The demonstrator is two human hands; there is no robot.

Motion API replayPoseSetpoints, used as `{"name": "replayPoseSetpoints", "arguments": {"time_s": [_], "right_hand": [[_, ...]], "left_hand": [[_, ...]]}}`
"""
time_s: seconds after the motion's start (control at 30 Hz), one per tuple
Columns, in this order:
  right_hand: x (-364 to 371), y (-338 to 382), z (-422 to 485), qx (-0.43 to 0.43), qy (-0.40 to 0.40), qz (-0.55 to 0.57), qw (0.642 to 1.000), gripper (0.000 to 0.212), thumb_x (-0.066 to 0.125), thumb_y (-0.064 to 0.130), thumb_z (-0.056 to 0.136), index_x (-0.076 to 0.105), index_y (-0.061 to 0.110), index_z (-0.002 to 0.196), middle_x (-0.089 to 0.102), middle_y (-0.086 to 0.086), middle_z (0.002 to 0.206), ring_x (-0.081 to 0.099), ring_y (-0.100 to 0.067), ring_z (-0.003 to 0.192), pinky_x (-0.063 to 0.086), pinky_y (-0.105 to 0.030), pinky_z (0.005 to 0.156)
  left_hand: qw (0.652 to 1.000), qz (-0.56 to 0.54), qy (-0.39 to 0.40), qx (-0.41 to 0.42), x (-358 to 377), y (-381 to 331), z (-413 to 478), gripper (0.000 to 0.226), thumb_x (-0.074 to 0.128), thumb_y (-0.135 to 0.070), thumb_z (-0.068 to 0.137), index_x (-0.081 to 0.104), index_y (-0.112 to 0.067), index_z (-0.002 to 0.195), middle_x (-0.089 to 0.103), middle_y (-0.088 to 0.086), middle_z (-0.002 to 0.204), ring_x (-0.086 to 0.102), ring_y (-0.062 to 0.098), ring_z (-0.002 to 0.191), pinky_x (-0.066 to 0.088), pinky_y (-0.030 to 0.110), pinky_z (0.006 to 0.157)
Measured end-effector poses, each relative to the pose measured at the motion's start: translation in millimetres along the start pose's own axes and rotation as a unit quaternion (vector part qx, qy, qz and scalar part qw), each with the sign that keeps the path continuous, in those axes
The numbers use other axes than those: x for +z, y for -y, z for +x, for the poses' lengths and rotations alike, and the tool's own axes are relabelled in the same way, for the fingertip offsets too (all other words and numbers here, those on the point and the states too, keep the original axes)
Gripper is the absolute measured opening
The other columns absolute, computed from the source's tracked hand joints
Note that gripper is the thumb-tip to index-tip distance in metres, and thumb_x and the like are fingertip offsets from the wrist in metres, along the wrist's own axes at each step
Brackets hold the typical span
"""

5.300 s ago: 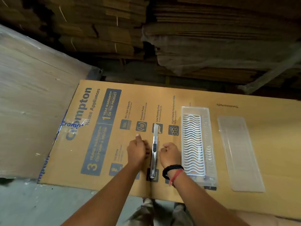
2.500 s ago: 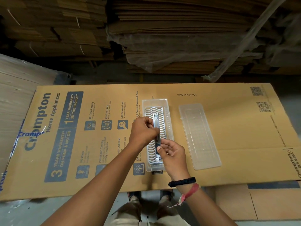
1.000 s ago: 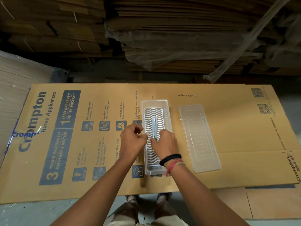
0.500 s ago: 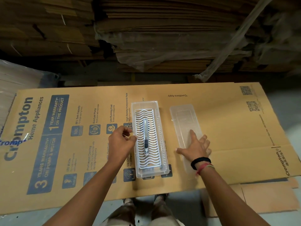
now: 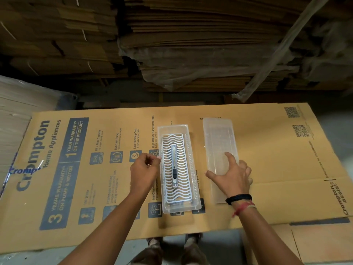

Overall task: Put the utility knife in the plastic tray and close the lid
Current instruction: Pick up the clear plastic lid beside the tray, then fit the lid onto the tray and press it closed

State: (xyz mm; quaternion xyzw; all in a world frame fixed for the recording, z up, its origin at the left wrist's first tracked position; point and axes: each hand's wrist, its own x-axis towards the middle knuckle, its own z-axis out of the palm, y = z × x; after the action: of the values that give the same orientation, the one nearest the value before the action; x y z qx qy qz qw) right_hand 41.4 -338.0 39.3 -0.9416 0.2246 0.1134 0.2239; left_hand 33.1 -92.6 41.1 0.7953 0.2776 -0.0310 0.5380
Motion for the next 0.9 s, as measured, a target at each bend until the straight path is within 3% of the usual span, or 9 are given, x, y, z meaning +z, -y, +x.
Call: {"name": "replayPoseSetpoints", "arguments": {"time_s": [0.17, 0.23, 0.43, 0.7, 0.83, 0.9], "right_hand": [[0, 47, -51, -0.072, -0.015, 0.000, 0.997, 0.092, 0.059, 0.078, 0.053, 0.034, 0.042, 0.134, 0.044, -0.012, 0.125, 0.038, -0.033, 0.119, 0.043, -0.049, 0.090], [11, 60, -67, -0.091, -0.017, -0.027, 0.995, 0.093, 0.056, 0.079, 0.053, 0.033, 0.041, 0.135, 0.043, -0.012, 0.125, 0.038, -0.032, 0.117, 0.042, -0.048, 0.088], [44, 76, -76, -0.101, -0.018, -0.054, 0.993, 0.092, 0.054, 0.077, 0.050, 0.038, 0.037, 0.131, 0.044, -0.014, 0.122, 0.039, -0.034, 0.109, 0.041, -0.047, 0.080], [67, 89, -75, -0.112, -0.045, -0.076, 0.990, 0.090, 0.054, 0.076, 0.050, 0.044, 0.033, 0.129, 0.047, -0.014, 0.113, 0.042, -0.033, 0.098, 0.036, -0.042, 0.071], [71, 91, -74, -0.111, -0.058, -0.086, 0.988, 0.090, 0.056, 0.075, 0.049, 0.046, 0.031, 0.127, 0.048, -0.015, 0.113, 0.043, -0.033, 0.096, 0.036, -0.042, 0.070], [72, 90, -74, -0.111, -0.063, -0.084, 0.988, 0.089, 0.056, 0.075, 0.050, 0.046, 0.030, 0.127, 0.048, -0.016, 0.115, 0.043, -0.033, 0.097, 0.037, -0.042, 0.072]], "left_hand": [[0.999, -0.007, 0.007, -0.048, 1, 4, 3, 0.044, 0.051, -0.040, 0.097, 0.068, -0.003, 0.079, 0.070, 0.017, 0.077, 0.066, 0.034, 0.076, 0.054, 0.046, 0.077], [0.996, -0.033, 0.016, -0.078, 3, 7, 3, 0.046, 0.048, -0.043, 0.098, 0.070, -0.009, 0.076, 0.070, 0.009, 0.074, 0.067, 0.027, 0.074, 0.055, 0.045, 0.081], [0.989, -0.077, 0.040, -0.123, 1, 6, 4, 0.052, 0.047, -0.042, 0.099, 0.072, -0.001, 0.081, 0.070, 0.007, 0.066, 0.063, 0.018, 0.057, 0.049, 0.032, 0.066], [0.986, -0.086, 0.063, -0.127, 0, 5, 7, 0.042, 0.058, -0.032, 0.095, 0.073, 0.002, 0.077, 0.069, 0.005, 0.060, 0.060, 0.012, 0.047, 0.048, 0.026, 0.057], [0.986, -0.091, 0.068, -0.122, 0, 7, 9, 0.032, 0.072, -0.019, 0.085, 0.068, 0.012, 0.077, 0.071, 0.027, 0.075, 0.064, 0.025, 0.060, 0.056, 0.040, 0.067], [0.986, -0.082, 0.069, -0.129, 1, 8, 9, 0.024, 0.078, -0.011, 0.078, 0.069, 0.011, 0.080, 0.073, 0.028, 0.084, 0.067, 0.028, 0.067, 0.059, 0.044, 0.074]]}}
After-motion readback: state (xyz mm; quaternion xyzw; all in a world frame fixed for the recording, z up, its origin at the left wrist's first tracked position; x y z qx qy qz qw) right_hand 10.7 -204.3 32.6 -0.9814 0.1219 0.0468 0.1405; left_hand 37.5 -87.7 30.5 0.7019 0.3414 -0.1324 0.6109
